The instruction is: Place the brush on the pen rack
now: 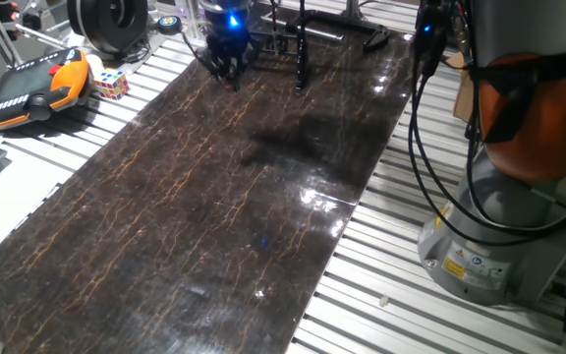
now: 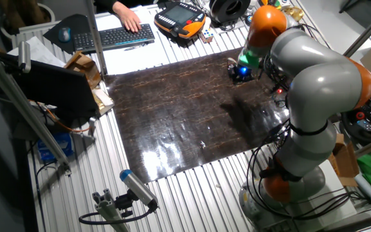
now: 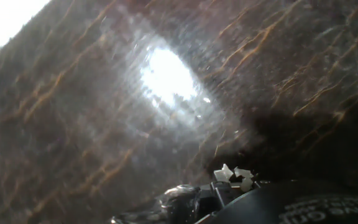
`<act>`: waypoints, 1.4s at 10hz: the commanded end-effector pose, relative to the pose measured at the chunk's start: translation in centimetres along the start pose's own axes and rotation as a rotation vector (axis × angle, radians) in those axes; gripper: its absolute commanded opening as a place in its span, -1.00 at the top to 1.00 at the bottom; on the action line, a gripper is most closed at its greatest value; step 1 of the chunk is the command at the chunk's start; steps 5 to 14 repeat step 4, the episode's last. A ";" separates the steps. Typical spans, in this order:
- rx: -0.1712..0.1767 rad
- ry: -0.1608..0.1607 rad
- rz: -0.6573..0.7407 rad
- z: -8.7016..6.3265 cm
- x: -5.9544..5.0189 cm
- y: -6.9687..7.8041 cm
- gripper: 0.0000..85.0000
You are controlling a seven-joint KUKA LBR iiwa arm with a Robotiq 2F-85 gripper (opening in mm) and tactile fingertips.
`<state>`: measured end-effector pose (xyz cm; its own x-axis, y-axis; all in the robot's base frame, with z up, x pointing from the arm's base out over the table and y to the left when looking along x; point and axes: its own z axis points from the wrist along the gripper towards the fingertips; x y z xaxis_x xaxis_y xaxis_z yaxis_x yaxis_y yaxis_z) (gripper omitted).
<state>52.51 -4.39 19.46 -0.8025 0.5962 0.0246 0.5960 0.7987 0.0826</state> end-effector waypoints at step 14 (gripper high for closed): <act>0.047 0.016 -0.344 -0.1 1.3 -0.2 0.98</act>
